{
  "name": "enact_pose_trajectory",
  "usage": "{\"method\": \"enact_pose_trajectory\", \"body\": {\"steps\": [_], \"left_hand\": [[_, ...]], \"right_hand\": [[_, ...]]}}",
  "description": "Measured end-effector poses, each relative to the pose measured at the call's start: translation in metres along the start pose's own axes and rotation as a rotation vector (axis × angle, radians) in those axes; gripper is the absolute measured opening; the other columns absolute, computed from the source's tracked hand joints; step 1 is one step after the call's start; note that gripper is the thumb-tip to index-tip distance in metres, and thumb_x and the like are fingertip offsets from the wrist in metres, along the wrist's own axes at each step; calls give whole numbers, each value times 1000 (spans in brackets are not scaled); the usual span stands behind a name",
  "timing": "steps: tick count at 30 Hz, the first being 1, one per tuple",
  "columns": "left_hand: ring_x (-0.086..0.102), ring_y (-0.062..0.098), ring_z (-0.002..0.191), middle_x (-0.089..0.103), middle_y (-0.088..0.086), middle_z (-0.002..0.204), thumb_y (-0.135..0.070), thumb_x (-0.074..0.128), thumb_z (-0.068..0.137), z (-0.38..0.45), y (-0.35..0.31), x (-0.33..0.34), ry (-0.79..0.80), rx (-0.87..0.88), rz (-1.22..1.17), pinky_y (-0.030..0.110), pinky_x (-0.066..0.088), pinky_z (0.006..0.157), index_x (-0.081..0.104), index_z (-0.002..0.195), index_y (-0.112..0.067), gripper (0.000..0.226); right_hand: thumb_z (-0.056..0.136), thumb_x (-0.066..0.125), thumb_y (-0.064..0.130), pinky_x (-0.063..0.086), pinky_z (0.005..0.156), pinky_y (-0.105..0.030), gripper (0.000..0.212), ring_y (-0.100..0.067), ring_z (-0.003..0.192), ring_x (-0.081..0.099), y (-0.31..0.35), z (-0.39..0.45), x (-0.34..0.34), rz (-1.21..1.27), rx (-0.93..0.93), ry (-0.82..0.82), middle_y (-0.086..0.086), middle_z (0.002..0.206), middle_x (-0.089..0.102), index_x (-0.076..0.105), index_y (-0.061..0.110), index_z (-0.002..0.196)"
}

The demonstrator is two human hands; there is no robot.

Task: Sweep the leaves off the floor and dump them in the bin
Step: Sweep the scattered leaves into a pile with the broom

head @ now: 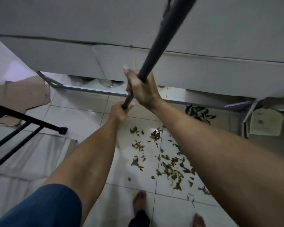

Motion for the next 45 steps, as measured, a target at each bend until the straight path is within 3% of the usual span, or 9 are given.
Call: {"method": "enact_pose_trajectory", "body": {"steps": [6,11,18,22,28,33,38,42,45], "left_hand": [[65,22,95,71,2,101,-65,58,78,38,25,38,152,23,-42,39,51,90,70,103,-26,47],[57,6,63,62,-8,71,-31,58,98,38,21,62,151,33,24,20,41,56,71,112,-12,27],[54,9,59,58,-2,67,-23,56,101,-15,6,96,243,19,-24,20,40,57,68,109,2,29],[57,22,64,68,25,85,-22,56,100,-53,-9,123,294,35,-21,28,48,66,67,109,7,32],[69,37,83,71,22,93,-15,56,97,-109,-30,162,353,39,-27,50,59,77,68,89,-13,15],[58,17,68,64,5,78,-14,56,98,-137,-51,174,352,147,36,24,49,57,63,85,-7,16],[60,6,91,58,-13,94,-4,54,98,-139,-89,151,316,205,-63,23,55,89,48,84,-40,38],[50,-5,69,51,-18,76,-10,55,98,-114,-119,138,277,289,19,1,45,59,45,73,-38,38],[46,7,58,48,-6,62,-19,53,100,-81,-127,144,322,306,125,17,39,52,47,63,-24,38]], "right_hand": [[99,48,42,39,52,-34,51,-16,43,37,-60,16,-6,62,29,-31,0,49,37,44,16,55],[98,50,30,43,50,-23,51,-8,40,41,-74,8,-28,78,1,-157,12,42,42,47,26,48],[99,50,24,47,56,-30,57,-10,42,45,-75,-40,-56,26,11,-178,12,42,44,53,28,41],[97,53,27,45,56,-35,55,-14,43,42,-67,-80,-82,35,36,-238,9,43,42,50,26,42],[93,54,26,40,50,-36,44,-18,42,38,-42,-135,-113,19,59,-322,0,47,40,47,21,50],[92,55,28,35,42,-50,41,-25,46,36,-15,-158,-122,-26,33,-325,-12,54,41,55,-1,64],[94,57,17,28,40,-35,33,-17,42,34,24,-141,-116,-123,-34,-303,-4,50,38,52,8,62],[96,60,5,29,42,-26,43,-9,40,35,43,-116,-126,-91,-55,-351,5,46,39,45,17,57],[95,60,0,27,42,-25,48,-10,40,32,39,-102,-140,-40,-72,-415,7,45,36,41,21,56]]}}
Point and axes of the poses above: each hand's wrist, its own z-axis towards the middle knuckle, its own x-axis out of the palm, y = z × x, the point moved 6 cm from there along z, towards the middle knuckle
